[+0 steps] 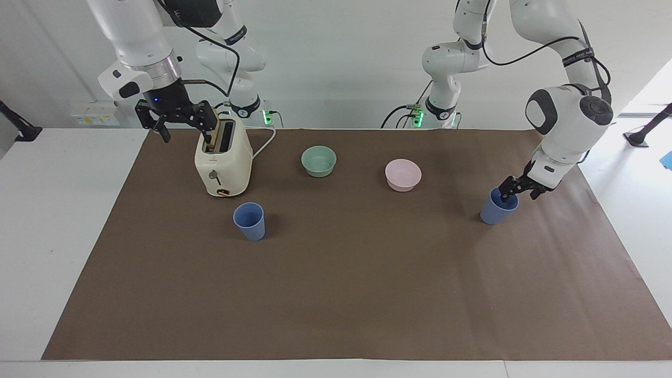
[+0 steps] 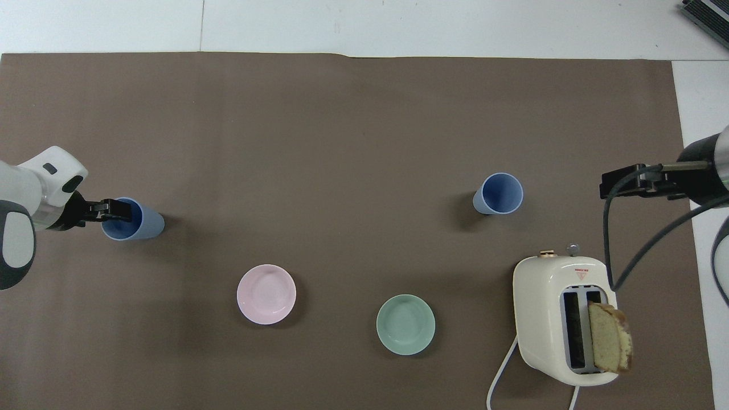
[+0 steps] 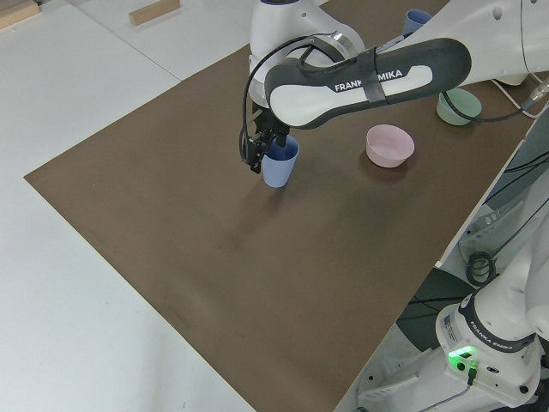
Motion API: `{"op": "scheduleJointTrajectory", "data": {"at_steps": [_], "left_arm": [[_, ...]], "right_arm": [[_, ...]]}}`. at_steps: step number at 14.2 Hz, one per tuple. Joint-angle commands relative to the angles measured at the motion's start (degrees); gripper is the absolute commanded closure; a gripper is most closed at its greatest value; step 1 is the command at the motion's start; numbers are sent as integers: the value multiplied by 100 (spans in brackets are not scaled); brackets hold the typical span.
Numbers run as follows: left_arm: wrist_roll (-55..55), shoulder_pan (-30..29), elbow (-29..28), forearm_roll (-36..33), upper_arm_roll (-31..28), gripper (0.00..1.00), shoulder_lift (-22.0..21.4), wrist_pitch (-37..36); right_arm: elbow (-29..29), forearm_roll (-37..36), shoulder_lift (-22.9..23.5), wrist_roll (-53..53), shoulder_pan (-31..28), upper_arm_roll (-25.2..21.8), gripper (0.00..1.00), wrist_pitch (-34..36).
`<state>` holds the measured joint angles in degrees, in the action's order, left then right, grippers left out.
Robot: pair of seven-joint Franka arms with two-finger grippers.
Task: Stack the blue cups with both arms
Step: 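Reach the left gripper to the nearby blue cup and grasp it, then lift the blue cup with the left gripper toward the table center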
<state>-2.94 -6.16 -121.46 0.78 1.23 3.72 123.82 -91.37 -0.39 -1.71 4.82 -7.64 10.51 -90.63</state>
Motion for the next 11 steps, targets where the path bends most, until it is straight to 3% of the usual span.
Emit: {"op": "scheduleJointTrajectory", "data": {"at_steps": [1, 7, 11], "left_arm": [[-110, -52, -168, 168, 27, 100, -91, 168], [-110, 1, 270, 230, 35, 100, 41, 98], [380, 80, 1034, 318, 140, 100, -99, -760]], "right_arm": [[31, 31, 13, -78, -71, 39, 0, 1], [31, 31, 22, -78, -71, 39, 0, 1], [31, 31, 13, -78, -71, 39, 0, 1]]}}
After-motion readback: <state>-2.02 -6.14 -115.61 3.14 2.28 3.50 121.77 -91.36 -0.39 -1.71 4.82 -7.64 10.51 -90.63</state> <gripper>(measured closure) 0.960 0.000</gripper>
